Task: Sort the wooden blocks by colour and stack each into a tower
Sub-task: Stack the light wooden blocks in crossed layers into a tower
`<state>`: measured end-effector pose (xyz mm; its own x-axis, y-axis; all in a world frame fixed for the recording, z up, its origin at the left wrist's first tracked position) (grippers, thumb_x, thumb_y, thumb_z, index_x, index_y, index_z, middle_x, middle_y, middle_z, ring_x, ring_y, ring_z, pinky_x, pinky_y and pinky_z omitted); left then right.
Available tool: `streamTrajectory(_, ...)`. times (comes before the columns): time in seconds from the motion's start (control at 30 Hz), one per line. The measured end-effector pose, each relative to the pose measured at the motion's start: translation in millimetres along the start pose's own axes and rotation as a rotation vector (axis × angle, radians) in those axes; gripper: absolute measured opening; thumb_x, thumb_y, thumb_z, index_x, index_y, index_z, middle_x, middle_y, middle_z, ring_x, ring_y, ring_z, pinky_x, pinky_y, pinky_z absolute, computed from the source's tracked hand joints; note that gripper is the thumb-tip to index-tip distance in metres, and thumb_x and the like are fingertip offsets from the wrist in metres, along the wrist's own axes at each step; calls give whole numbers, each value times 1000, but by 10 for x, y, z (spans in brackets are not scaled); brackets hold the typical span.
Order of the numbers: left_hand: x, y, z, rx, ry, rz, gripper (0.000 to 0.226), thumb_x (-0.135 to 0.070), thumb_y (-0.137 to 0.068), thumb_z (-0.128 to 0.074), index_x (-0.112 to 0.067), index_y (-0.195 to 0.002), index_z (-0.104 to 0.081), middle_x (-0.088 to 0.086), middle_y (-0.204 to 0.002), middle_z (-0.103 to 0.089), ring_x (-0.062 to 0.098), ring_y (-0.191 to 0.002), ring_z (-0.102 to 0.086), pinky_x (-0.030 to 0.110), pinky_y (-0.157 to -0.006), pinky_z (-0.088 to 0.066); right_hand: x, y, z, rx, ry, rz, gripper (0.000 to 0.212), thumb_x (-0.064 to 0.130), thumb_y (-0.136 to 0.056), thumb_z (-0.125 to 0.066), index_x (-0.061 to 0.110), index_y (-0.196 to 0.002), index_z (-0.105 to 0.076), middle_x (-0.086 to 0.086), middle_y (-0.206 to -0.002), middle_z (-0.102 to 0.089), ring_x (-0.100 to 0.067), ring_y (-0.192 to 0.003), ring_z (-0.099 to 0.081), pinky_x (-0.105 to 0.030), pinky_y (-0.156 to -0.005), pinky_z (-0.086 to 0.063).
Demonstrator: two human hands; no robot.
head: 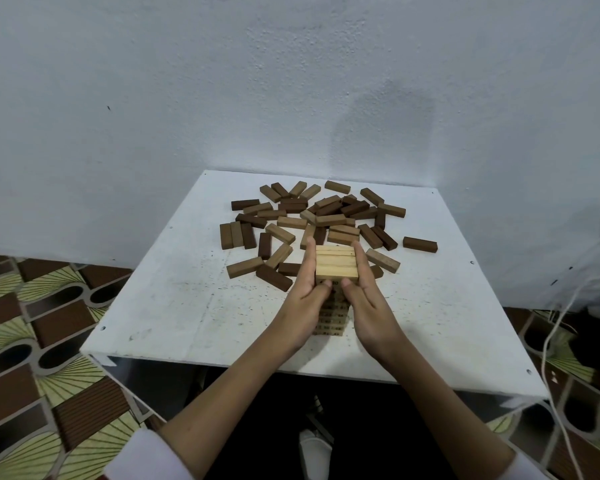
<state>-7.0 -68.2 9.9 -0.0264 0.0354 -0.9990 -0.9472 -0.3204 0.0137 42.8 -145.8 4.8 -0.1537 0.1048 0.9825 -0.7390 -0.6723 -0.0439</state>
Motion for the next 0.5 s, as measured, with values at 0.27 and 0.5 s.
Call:
streamTrajectory(0.27, 55, 4, 59, 40, 80, -51, 80, 3, -89, -45, -31, -149, -4, -26, -130, -37, -28, -100, -45, 1, -78, -40, 10, 5, 81, -6, -67, 8, 58, 11, -101, -32, 29, -150, -7, 15, -142, -29, 12, -120, -37, 2, -82, -35)
streamTrajectory(0.5, 373, 7, 339, 108, -210, 52, 107, -1, -72, -67, -31, -149, 0, -8, -153, -20, 9, -139, -25, 21, -104, -29, -296, 23, 360, 65, 175, -70, 73, -4, -84, -58, 31, -137, -23, 14, -128, -46, -10, -121, -44, -24, -97, -40)
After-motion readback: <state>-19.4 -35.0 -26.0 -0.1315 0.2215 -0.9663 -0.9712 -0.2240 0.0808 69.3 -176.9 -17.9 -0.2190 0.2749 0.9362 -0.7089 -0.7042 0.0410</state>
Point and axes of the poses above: each hand's wrist, its own y-axis away from the middle knuckle, its own z-axis out of the back of the hand, x = y × z, the point moved 7 cm from there along -y, towards the middle knuckle
